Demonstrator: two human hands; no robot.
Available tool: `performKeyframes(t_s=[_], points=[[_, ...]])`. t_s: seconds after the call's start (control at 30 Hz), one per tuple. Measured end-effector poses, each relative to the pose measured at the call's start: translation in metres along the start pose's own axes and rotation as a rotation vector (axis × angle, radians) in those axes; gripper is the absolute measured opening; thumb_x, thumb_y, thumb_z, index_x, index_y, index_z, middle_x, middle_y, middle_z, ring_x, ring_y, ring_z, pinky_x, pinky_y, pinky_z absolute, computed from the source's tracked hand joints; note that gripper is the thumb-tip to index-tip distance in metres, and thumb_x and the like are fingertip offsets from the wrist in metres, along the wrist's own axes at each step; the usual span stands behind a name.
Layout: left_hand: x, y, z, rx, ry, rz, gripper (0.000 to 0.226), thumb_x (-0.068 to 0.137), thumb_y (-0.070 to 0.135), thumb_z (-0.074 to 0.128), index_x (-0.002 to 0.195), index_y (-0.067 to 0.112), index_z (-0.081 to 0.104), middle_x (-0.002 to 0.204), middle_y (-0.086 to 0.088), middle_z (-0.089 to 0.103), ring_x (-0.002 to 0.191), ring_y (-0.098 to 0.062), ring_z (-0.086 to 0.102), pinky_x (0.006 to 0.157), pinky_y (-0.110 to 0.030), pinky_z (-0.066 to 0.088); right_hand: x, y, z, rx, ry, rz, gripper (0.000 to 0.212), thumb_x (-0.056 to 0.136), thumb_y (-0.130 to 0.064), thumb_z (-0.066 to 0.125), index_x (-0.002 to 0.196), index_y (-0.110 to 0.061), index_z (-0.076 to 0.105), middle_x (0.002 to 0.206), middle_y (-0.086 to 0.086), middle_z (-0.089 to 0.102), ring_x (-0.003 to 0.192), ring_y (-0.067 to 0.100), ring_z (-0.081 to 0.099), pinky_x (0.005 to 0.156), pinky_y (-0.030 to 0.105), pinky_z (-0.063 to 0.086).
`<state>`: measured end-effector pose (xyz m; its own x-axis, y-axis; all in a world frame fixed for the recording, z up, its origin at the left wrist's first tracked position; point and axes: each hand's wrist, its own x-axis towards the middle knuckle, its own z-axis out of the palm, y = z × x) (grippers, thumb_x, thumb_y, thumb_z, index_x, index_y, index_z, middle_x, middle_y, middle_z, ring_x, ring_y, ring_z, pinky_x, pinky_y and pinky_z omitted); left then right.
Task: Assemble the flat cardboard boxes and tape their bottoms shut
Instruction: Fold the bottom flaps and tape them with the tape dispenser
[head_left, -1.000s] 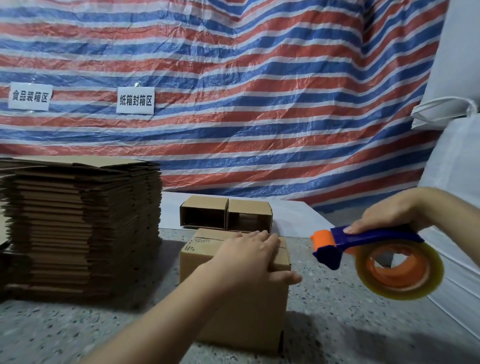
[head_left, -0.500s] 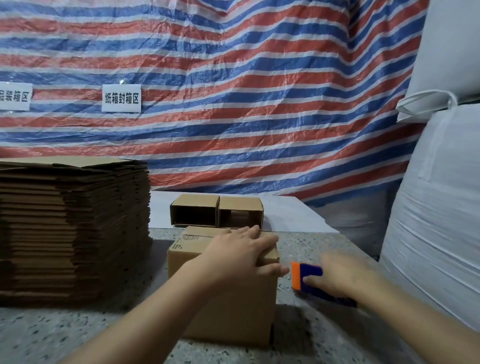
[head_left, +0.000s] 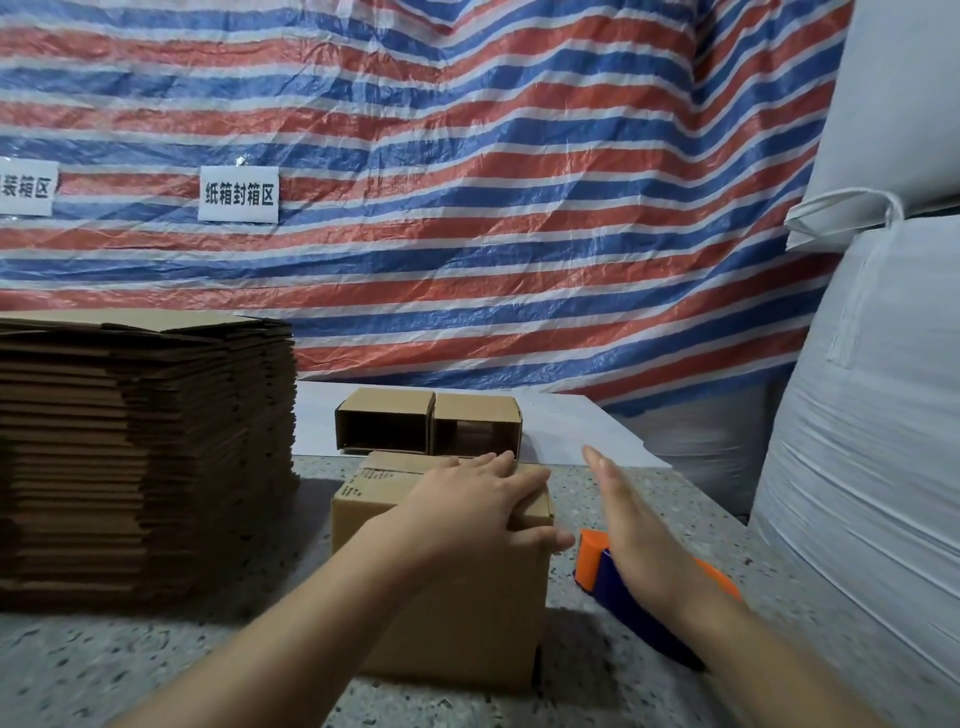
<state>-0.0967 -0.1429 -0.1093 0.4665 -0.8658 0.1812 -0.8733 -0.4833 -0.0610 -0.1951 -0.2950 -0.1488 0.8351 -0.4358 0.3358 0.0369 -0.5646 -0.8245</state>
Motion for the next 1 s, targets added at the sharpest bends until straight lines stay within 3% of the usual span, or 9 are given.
performKeyframes(t_s=[0.13,0.27,0.37,0.47,0.53,0.67,0.8,0.9,1.0], points=[[0.001,-0.001,-0.002,-0.052,-0.010,-0.008,0.070,0.093,0.072,0.015,0.154,0.038,0.018,0.163,-0.005,0.016,0.150,-0.020,0.014,0.120,-0.044,0.014,-0.024,0.003,0.046,0.281,-0.098,0.090,0.070,0.076,-0.083,0.011,0.142,-0.062,0.018,0.134,-0.044,0.028,0.123,-0.025,0.027,0.104,0.006,0.024],[0.000,-0.001,-0.001,-0.153,-0.019,-0.008,0.067,0.092,0.055,0.009,0.154,0.034,0.021,0.164,-0.004,0.016,0.150,-0.017,0.012,0.120,-0.046,0.014,-0.034,0.018,0.071,0.344,-0.055,0.148,0.069,0.082,-0.078,0.015,0.149,-0.061,0.015,0.164,-0.019,0.021,0.151,0.007,0.021,0.125,0.041,0.021],[0.000,-0.001,0.002,-0.200,0.051,-0.039,0.072,0.088,0.051,0.015,0.156,0.026,0.015,0.162,-0.003,0.021,0.149,-0.016,0.019,0.118,-0.039,0.017,-0.034,0.016,0.069,0.289,-0.059,0.153,0.074,0.079,-0.079,0.015,0.150,-0.058,0.013,0.165,-0.017,0.019,0.150,0.007,0.018,0.125,0.039,0.015],[-0.001,-0.001,0.000,-0.360,0.164,-0.058,0.063,0.095,0.042,0.033,0.154,0.026,0.018,0.157,-0.002,0.035,0.139,-0.018,0.036,0.109,-0.034,0.028,-0.031,0.011,0.060,0.248,-0.023,0.082,0.091,0.072,-0.084,0.031,0.155,-0.049,0.014,0.166,-0.013,0.021,0.151,0.010,0.021,0.124,0.043,0.023],[-0.004,-0.003,-0.004,-0.513,0.264,-0.052,0.055,0.096,0.036,0.039,0.149,0.028,0.027,0.152,0.003,0.039,0.136,-0.013,0.038,0.106,-0.028,0.030,-0.028,0.008,0.054,0.200,-0.001,0.059,0.105,0.069,-0.085,0.037,0.158,-0.043,0.001,0.168,-0.012,0.011,0.154,0.014,0.013,0.125,0.047,0.022],[-0.023,-0.013,-0.009,-0.526,0.630,-0.069,0.037,0.098,0.033,0.045,0.135,0.031,0.045,0.117,0.017,0.051,0.109,-0.002,0.049,0.091,-0.023,0.040,-0.027,0.007,0.051,0.075,-0.009,0.042,0.108,0.070,-0.083,0.042,0.158,-0.042,-0.007,0.169,-0.013,0.005,0.155,0.015,0.009,0.125,0.048,0.022],[-0.056,-0.047,0.015,-0.667,0.964,-0.377,0.040,0.099,0.036,0.044,0.135,0.018,0.051,0.124,0.006,0.055,0.113,-0.009,0.050,0.096,-0.034,0.042,-0.029,0.014,0.054,0.121,-0.052,0.066,0.103,0.069,-0.082,0.046,0.152,-0.053,-0.008,0.167,-0.009,0.017,0.152,0.021,0.025,0.119,0.053,0.033],[-0.076,-0.064,0.053,-0.909,0.846,-0.637,0.050,0.101,0.051,0.033,0.134,0.017,0.050,0.127,-0.001,0.057,0.113,-0.017,0.053,0.096,-0.041,0.043,-0.030,0.020,0.058,0.163,-0.057,0.004,0.088,0.079,-0.070,0.046,0.156,-0.048,0.009,0.160,-0.010,0.035,0.147,0.016,0.036,0.117,0.049,0.038],[-0.075,-0.066,0.073,-1.181,0.575,-0.608,0.046,0.105,0.046,0.029,0.124,0.020,0.061,0.122,0.000,0.065,0.114,-0.016,0.057,0.105,-0.044,0.041,-0.027,0.015,0.061,0.225,0.018,0.008,0.060,0.079,-0.067,0.049,0.136,-0.058,0.031,0.130,-0.022,0.060,0.122,0.003,0.059,0.101,0.035,0.054]])
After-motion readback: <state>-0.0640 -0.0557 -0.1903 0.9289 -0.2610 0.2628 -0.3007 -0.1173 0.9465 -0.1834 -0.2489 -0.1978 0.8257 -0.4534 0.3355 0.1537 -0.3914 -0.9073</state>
